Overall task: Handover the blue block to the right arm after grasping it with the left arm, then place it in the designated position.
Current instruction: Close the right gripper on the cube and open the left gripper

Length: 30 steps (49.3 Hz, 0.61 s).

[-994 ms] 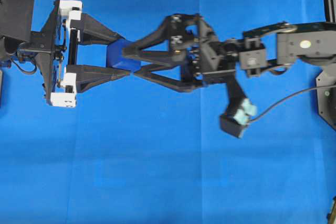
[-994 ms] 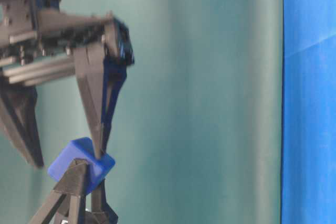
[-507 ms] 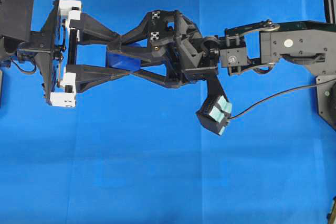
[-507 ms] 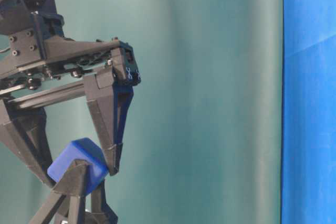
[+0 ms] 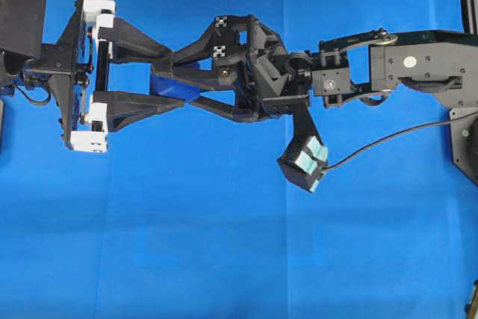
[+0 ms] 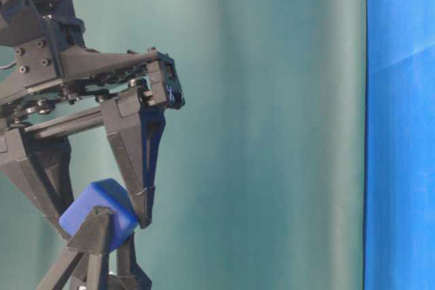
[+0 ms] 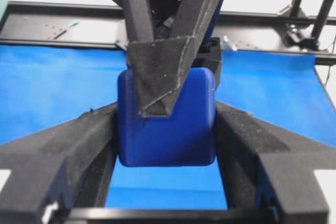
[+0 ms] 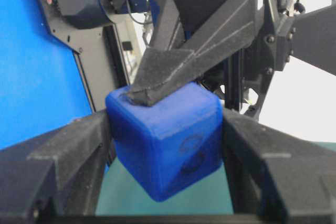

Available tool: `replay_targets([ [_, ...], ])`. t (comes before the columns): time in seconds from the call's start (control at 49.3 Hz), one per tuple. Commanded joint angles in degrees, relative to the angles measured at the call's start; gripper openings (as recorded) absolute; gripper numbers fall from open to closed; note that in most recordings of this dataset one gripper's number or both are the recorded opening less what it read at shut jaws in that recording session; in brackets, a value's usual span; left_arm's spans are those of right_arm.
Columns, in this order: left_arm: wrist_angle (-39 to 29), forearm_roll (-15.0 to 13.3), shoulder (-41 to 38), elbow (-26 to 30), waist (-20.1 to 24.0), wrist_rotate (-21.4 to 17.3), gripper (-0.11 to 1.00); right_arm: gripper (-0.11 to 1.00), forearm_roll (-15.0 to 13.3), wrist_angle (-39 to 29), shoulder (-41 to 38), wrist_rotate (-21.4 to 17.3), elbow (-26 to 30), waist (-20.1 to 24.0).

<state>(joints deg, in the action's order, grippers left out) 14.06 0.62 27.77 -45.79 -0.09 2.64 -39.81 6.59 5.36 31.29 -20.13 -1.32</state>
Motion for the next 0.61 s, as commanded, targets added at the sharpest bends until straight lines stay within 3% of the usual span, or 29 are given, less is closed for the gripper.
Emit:
replay_targets([
  [0.0,-0.26,0.09,0.44,0.62,-0.18,-0.09,0.48,0.54,0.18,0.09,1.14,-0.35,1.49,-0.09],
  [0.588,0.09,-0.09,0.26,0.88,-0.18,0.00,0.50,0.54,0.44,-1.32,1.14,-0.44,1.41,0.00],
])
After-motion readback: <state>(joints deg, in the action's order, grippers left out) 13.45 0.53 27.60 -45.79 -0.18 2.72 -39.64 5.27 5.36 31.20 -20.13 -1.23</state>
